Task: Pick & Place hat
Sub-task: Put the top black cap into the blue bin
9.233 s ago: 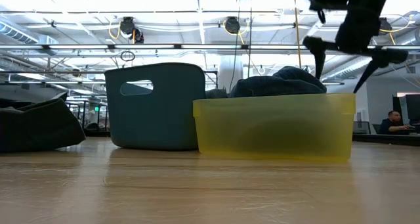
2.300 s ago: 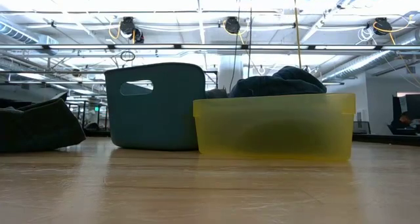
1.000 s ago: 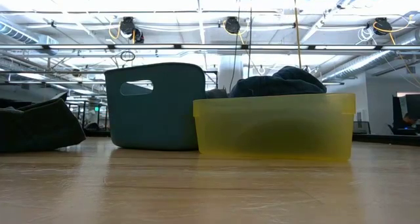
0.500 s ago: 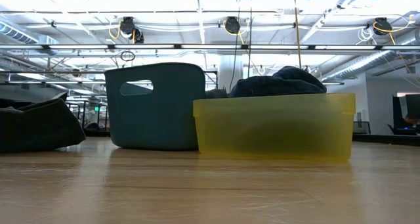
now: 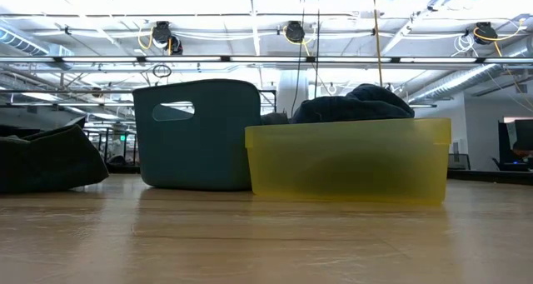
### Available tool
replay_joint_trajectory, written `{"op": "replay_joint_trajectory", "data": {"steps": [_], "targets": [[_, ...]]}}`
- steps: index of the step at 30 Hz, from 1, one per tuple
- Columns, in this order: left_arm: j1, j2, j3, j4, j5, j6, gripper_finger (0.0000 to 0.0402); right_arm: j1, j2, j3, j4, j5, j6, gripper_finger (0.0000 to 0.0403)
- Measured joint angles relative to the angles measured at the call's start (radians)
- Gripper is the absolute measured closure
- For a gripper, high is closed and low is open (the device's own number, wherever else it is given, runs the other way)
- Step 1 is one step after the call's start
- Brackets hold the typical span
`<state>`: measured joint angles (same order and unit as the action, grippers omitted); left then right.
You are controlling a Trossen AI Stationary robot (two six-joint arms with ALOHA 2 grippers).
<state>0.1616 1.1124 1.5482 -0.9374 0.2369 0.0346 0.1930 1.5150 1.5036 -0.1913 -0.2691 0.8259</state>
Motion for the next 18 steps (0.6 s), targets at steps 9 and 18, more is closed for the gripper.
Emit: {"op": "replay_joint_trajectory", "data": {"steps": [9, 18], "targets": [[-0.013, 0.095, 0.002, -0.123, 0.076, -0.066, 0.0007, -0.055, 0.055, 0.0, 0.06, -0.065, -0.037, 0.0403], [-0.062, 0.187, 0.003, -0.108, 0.103, -0.07, 0.0007, -0.073, 0.105, 0.0, 0.179, -0.126, -0.036, 0.0403]]}}
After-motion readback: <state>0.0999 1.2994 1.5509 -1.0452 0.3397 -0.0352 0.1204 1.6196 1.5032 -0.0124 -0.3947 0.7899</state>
